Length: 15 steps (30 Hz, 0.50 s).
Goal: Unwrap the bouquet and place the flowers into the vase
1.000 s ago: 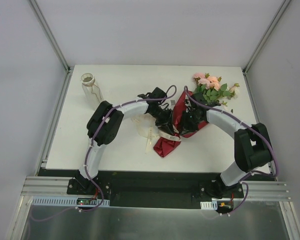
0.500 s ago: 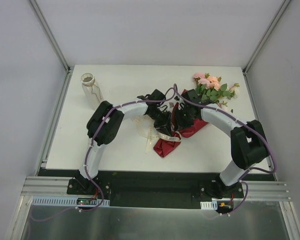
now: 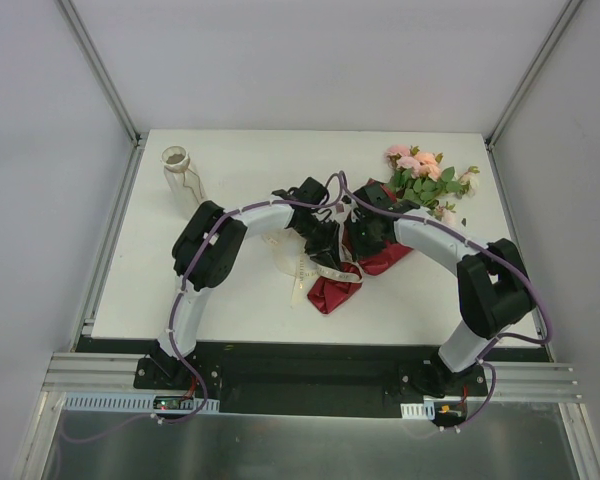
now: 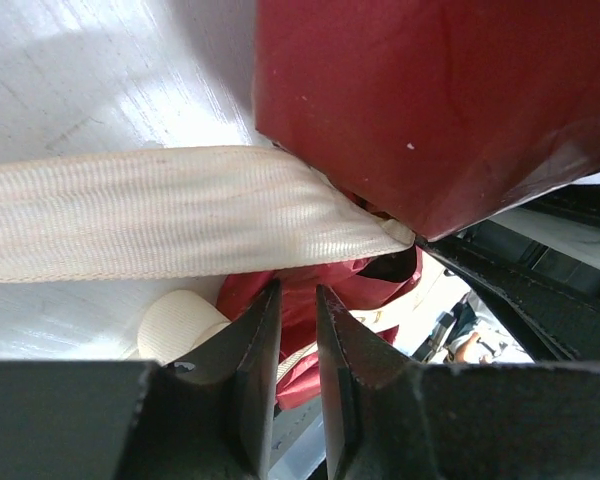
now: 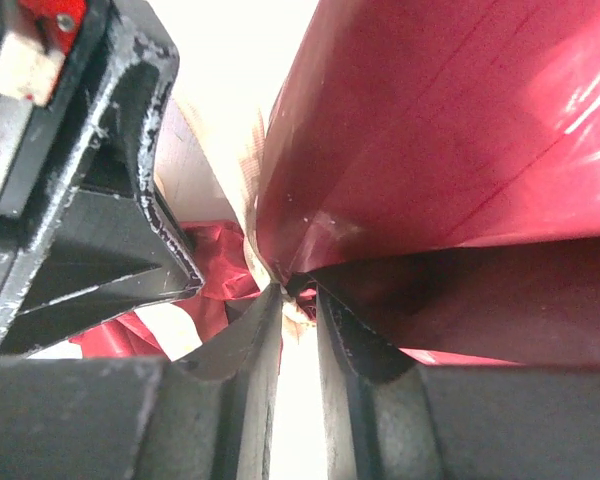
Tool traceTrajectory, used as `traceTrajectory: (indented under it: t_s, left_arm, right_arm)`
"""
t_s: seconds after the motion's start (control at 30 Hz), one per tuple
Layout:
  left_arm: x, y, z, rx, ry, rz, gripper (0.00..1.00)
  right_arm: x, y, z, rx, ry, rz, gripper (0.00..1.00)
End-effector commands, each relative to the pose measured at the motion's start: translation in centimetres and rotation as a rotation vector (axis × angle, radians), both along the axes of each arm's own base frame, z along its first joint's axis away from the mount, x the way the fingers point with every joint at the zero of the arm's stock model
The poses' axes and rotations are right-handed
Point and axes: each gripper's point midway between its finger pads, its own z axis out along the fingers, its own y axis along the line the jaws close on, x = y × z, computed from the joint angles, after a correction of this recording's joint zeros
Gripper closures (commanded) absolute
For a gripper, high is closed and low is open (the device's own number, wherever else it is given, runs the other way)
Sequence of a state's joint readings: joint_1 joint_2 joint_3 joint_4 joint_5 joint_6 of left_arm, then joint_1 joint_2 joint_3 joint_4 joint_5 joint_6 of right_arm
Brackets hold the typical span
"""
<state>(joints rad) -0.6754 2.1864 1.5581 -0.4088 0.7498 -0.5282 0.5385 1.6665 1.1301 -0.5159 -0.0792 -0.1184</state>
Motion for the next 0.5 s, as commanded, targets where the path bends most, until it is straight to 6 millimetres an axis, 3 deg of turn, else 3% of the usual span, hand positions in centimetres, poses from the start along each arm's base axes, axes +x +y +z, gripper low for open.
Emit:
traceTrajectory:
  t_s: [0.0,0.27,0.47]
  left_arm:
    - [0.23,-0.47,0.66,-0.013,-0.042,-0.028,0.80]
    - [0.23,-0.66,0.41,-0.017,-0.028,-0.032,0.64]
    - [-0.07,-0.86,-0.05,-0.017,-0.008,-0.039,0.59]
  right_arm:
    - [-0.81,0.89,0.21,-0.031,-0.027,0.119,0.79]
    - [-1.47,1.16,-0.06,-0.022,-0.008,0.133,0.79]
    - [-1.28,1.11,-0.11,-0.037,-0.001,0.126,0.82]
